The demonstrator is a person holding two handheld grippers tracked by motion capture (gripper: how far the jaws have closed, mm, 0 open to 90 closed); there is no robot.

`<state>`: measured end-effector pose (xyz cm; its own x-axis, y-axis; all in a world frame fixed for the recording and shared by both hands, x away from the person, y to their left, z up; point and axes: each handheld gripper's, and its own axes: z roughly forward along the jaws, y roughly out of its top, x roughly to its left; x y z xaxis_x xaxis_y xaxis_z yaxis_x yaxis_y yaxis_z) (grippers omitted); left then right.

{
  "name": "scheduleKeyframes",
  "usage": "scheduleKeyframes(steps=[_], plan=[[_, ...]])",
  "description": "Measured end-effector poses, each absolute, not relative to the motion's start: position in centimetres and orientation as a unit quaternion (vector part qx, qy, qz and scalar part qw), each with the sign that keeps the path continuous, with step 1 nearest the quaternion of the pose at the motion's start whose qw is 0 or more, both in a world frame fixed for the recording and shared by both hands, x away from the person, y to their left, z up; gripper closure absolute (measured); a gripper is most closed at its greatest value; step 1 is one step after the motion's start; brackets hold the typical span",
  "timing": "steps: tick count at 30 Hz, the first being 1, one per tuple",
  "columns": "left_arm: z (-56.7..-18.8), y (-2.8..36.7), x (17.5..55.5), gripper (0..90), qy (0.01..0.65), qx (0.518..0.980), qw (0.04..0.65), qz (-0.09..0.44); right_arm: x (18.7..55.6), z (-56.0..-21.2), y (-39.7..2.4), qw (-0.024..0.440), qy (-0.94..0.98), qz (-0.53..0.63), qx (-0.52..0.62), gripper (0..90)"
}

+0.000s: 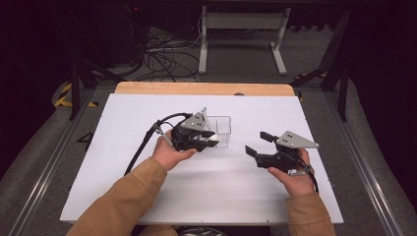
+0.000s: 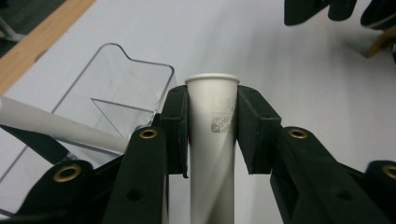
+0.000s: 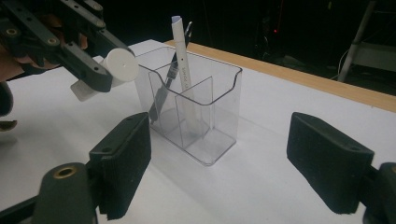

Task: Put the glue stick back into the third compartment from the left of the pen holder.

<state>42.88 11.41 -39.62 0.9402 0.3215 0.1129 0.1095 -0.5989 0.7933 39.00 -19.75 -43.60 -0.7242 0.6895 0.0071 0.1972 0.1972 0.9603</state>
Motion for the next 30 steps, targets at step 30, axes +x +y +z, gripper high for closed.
scheduleKeyframes(steps=[30], plan=[[-37.7,10.1,44.5,67.1,0.197,0.801,0.548,0.143,39.1,-43.8,-19.7,0.216,0.746,0.555,0.299,22.1]])
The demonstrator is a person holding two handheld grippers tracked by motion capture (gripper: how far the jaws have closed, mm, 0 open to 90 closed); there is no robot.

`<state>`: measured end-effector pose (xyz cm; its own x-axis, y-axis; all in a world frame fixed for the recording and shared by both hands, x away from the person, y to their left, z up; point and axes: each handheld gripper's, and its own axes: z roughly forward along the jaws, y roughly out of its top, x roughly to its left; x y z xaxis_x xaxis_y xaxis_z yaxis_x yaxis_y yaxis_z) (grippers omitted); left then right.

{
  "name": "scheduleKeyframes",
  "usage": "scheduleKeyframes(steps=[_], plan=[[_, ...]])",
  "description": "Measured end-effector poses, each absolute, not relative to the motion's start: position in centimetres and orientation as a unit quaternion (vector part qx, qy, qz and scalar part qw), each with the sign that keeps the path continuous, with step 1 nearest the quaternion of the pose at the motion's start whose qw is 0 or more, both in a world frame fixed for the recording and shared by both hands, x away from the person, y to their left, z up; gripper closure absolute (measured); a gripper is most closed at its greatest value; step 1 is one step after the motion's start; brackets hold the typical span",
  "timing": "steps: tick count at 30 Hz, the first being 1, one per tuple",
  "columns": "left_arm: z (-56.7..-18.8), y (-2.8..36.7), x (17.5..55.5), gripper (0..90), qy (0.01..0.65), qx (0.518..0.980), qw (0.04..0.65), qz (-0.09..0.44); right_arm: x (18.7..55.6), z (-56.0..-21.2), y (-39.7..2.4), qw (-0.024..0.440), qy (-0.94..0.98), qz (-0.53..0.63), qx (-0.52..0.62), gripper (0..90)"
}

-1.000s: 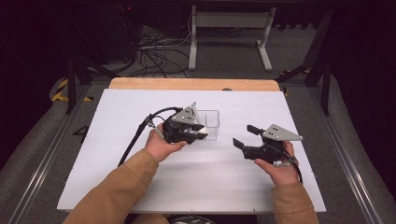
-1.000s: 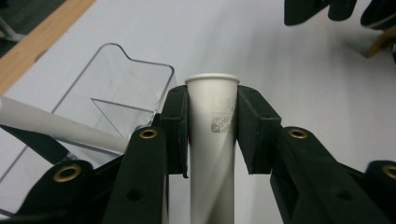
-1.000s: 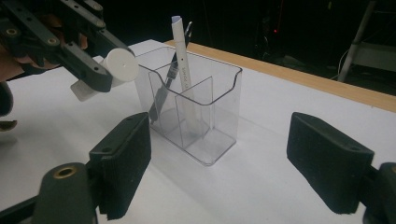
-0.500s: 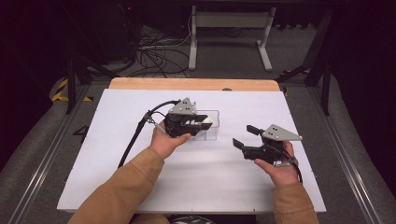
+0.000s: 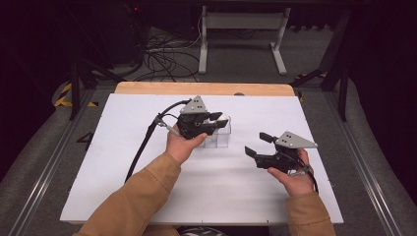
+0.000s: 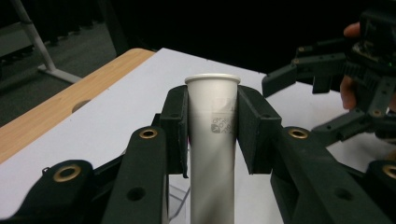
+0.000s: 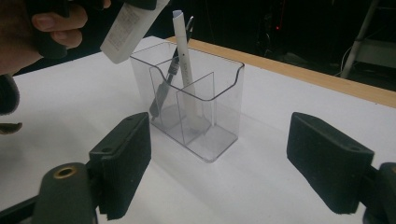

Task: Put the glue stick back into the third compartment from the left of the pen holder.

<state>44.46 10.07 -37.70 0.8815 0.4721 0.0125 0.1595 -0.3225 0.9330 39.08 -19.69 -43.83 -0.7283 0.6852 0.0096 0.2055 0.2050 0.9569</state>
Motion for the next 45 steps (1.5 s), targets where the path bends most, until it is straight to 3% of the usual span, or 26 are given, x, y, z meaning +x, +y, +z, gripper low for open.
scheduleKeyframes(steps=[16,45], plan=[[-38.4,9.8,46.7,67.0,0.242,0.748,0.603,0.136,39.1,-43.9,-19.7,0.215,0.747,0.555,0.297,22.1],[-40.7,7.6,48.6,66.7,0.278,0.744,0.591,0.141,39.1,-43.9,-19.6,0.214,0.747,0.557,0.294,22.1]])
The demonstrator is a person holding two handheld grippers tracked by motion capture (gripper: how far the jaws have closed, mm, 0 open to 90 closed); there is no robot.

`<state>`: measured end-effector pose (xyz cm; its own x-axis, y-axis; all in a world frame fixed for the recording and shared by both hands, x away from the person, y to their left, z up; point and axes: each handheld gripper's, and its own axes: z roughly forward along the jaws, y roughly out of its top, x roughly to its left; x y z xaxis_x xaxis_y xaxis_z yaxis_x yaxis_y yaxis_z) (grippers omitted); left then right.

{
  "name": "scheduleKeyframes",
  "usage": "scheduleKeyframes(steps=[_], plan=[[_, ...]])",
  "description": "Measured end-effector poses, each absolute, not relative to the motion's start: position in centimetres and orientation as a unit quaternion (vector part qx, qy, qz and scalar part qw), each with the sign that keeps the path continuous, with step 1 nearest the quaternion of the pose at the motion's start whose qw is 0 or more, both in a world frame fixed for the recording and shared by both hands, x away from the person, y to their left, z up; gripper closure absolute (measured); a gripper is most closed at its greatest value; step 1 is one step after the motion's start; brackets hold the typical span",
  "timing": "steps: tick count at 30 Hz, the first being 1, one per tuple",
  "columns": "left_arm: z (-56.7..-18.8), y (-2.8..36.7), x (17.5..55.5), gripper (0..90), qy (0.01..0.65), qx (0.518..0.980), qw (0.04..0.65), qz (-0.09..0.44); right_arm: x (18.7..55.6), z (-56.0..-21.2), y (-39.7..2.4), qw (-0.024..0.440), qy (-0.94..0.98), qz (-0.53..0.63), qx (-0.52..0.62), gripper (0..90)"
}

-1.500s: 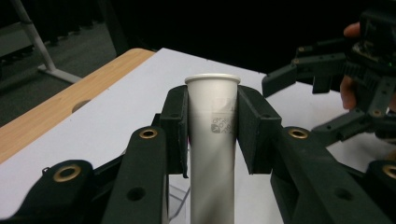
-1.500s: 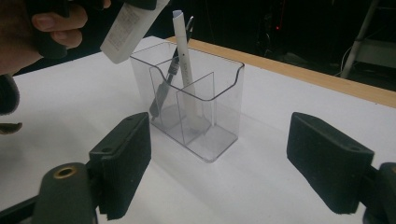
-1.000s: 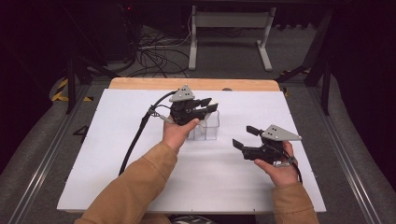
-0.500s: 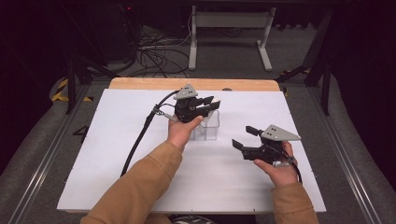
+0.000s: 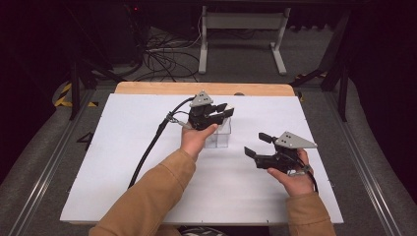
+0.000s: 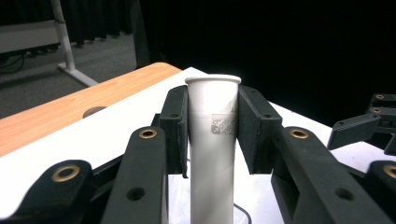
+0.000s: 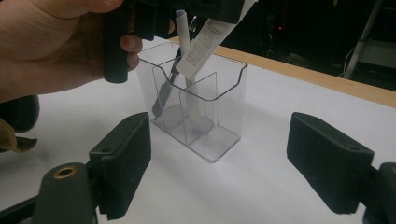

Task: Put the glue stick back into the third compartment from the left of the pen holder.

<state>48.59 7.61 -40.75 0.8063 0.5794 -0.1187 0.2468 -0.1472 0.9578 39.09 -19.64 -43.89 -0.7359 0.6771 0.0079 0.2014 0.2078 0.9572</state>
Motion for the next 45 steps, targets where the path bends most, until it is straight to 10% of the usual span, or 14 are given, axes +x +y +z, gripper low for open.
scheduleKeyframes(steps=[12,20,45], plan=[[-41.1,7.3,48.7,66.3,0.278,0.753,0.574,0.158,39.0,-43.9,-19.6,0.213,0.747,0.558,0.292,22.1],[-39.4,8.4,47.5,30.5,0.270,0.760,0.562,0.186,39.0,-43.8,-19.7,0.213,0.746,0.559,0.294,22.1],[-35.7,11.5,42.0,22.5,0.201,0.774,0.570,0.191,39.0,-43.8,-19.3,0.214,0.748,0.558,0.288,22.1]])
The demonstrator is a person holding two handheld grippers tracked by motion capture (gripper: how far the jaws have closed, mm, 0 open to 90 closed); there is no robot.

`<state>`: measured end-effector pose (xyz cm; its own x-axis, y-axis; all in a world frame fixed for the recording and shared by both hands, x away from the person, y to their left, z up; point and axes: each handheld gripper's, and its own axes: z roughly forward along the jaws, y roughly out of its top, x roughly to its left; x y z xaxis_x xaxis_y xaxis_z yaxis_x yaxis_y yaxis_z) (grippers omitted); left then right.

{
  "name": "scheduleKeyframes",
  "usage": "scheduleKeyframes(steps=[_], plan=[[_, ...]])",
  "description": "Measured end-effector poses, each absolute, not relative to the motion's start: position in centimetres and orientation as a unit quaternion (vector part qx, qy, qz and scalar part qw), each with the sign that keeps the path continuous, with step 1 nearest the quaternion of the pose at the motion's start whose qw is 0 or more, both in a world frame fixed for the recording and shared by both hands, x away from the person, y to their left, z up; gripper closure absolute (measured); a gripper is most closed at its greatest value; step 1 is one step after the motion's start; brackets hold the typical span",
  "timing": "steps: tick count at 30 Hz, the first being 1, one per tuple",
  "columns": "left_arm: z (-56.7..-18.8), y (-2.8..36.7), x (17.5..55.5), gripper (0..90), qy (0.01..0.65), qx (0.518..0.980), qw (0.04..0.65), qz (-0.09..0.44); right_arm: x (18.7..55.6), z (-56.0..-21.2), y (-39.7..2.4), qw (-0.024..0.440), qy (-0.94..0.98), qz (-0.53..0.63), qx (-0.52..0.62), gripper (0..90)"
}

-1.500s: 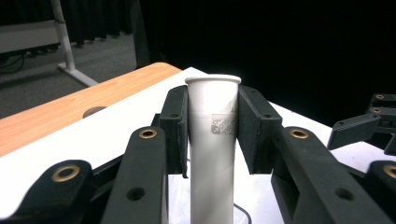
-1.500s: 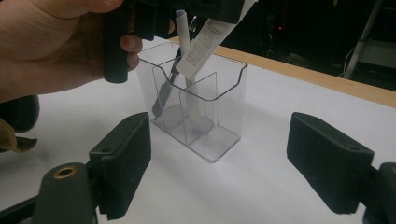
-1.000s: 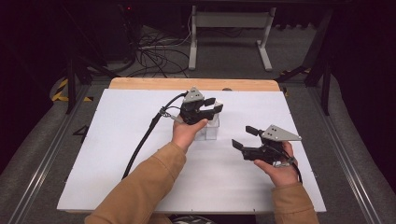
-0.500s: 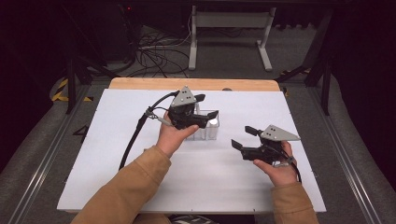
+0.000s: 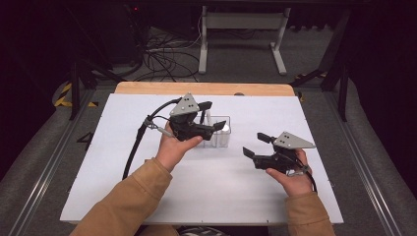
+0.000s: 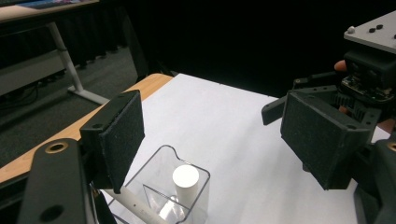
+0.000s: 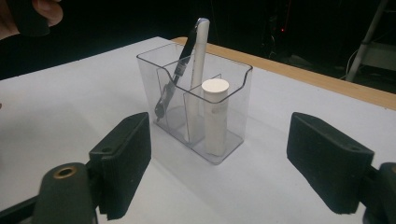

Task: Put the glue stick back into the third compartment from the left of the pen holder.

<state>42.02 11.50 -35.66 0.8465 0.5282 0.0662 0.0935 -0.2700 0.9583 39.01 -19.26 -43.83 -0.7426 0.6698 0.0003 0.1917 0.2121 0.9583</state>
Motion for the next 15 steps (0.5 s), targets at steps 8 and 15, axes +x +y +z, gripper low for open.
scheduleKeyframes(steps=[8,15], plan=[[-36.0,13.3,41.1,19.6,0.205,0.772,0.572,0.183,38.8,-43.7,-19.3,0.218,0.749,0.558,0.284,21.9],[-36.8,15.8,39.3,15.6,0.211,0.770,0.570,0.193,38.3,-43.8,-19.1,0.220,0.755,0.552,0.277,21.5]])
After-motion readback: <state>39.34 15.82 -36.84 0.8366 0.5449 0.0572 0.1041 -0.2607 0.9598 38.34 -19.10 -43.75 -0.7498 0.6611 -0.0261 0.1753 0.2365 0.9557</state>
